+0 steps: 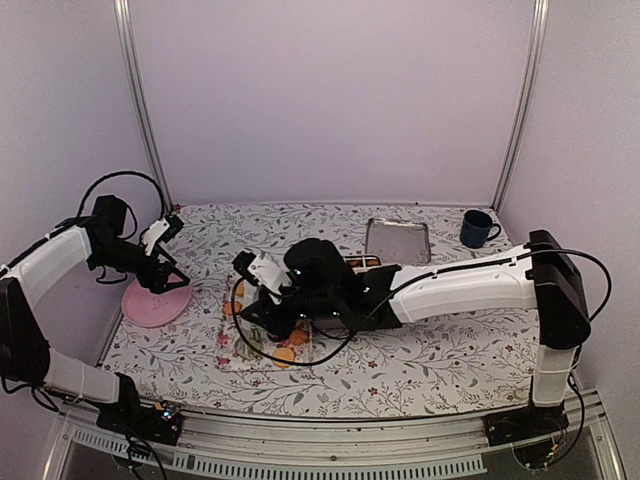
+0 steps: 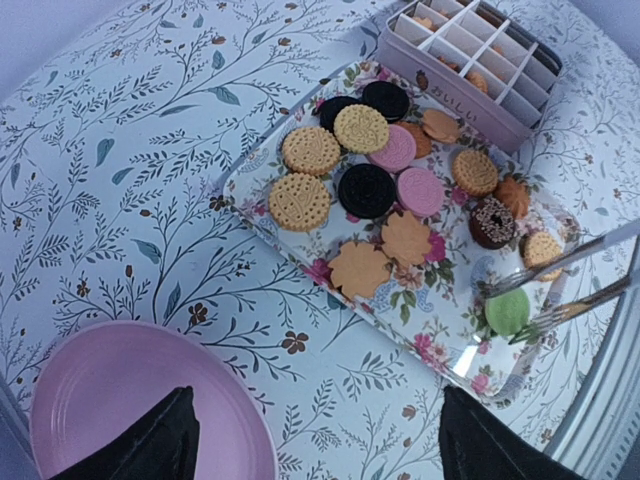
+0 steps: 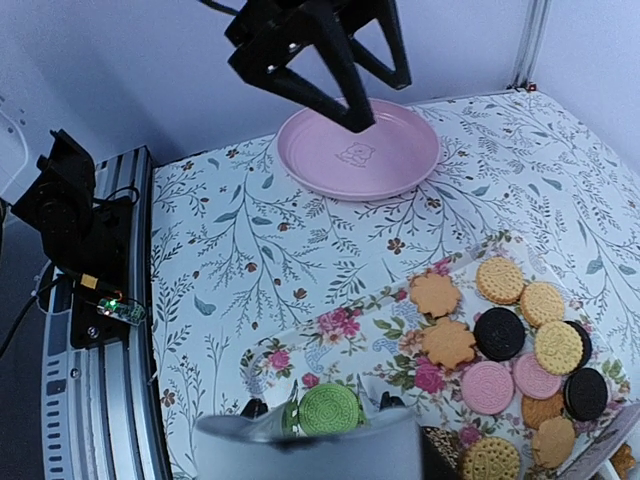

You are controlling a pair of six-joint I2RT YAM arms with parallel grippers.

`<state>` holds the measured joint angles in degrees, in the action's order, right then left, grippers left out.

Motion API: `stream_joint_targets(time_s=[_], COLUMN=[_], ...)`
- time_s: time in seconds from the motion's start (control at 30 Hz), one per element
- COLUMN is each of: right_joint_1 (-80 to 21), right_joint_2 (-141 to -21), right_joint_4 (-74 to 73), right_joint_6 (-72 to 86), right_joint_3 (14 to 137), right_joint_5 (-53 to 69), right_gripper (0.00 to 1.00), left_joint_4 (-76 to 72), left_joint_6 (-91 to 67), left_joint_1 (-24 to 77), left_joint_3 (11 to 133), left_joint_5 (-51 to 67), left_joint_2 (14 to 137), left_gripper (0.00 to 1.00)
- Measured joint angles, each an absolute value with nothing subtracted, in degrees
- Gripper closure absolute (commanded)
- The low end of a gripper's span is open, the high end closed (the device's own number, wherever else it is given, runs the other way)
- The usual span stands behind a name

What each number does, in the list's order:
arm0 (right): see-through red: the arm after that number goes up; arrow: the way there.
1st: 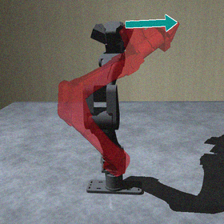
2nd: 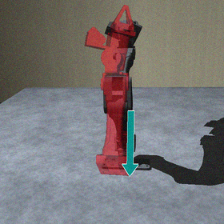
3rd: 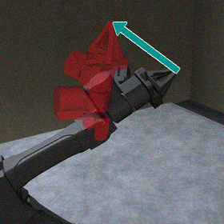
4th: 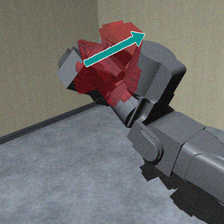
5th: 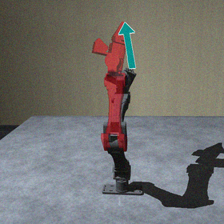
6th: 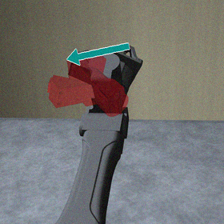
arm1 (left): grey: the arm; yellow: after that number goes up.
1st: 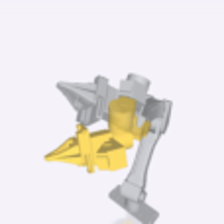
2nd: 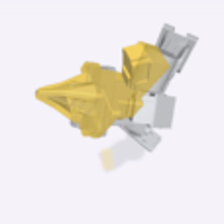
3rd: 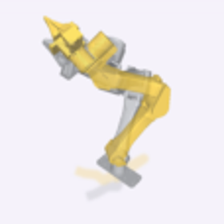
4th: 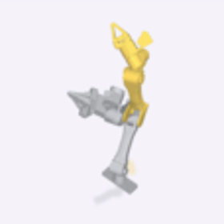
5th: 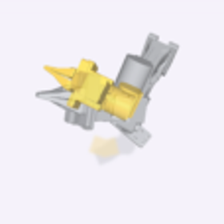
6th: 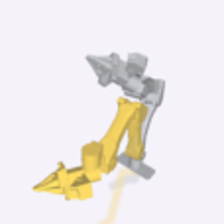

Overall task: Pack the cookies
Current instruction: Pick up the fake cookies from the plate, then place the fake cookies in the empty pocket of the box.

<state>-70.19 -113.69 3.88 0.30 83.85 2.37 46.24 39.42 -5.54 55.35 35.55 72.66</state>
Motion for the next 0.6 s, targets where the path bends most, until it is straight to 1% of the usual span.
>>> stream_joint_targets(time_s=[0.23,0.47,0.6], right_joint_1=[-65.73,-59.64,-56.40], right_joint_2=[-102.76,-87.24,-81.89], right_joint_4=[2.92,1.41,-1.78], right_joint_6=[0.64,0.12,-1.37], right_joint_3=[79.20,68.16,62.41], right_joint_5=[-0.08,-4.43,-8.19], right_gripper=[0.78,0.77,0.76], left_joint_4=[46.19,46.15,46.19], left_joint_6=[39.42,39.44,40.07], left_joint_1=[-5.54,-5.54,-5.54], left_joint_3=[55.35,55.79,55.72], left_joint_5=[35.55,35.53,35.53], left_joint_2=[72.71,73.12,73.17], left_gripper=[0.17,0.17,0.18])
